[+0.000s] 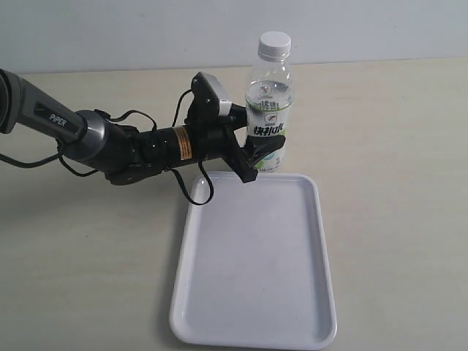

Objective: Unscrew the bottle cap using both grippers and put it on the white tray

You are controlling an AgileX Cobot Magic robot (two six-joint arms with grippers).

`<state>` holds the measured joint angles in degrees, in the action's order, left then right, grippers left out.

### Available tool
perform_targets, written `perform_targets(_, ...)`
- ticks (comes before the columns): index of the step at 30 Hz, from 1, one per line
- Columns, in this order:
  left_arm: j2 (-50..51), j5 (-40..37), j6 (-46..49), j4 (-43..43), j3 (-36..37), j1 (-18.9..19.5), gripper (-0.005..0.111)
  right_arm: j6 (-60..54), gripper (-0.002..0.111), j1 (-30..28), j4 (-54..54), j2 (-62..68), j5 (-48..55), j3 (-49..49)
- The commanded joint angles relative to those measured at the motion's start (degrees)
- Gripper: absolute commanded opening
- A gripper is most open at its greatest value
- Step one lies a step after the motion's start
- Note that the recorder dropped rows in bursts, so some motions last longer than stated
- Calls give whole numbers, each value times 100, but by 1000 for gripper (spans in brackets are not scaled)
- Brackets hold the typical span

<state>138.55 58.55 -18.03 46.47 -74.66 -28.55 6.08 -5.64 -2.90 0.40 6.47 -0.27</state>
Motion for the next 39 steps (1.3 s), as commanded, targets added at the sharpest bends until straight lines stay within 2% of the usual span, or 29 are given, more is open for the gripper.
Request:
perform_targets(1,-2,22,136,-147,-15,-7,19,-29,0,-37,-6,-40,-58,27)
perform_targets(4,-2,35,111,-256,-15,-7,1,-29,0,-37,-6,-40,-58,27)
perform_targets(5,-2,61,74,-284,-15,-7,0,-29,0,-37,-6,-40,-58,27)
perform_targets(12,-2,280,-294,-284,-15,6,0,-29,0,-37,-6,-40,-58,27)
perform_targets(39,-2,290,-320,-81,-15,14,0,-29,0,-37,-6,-40,-58,27)
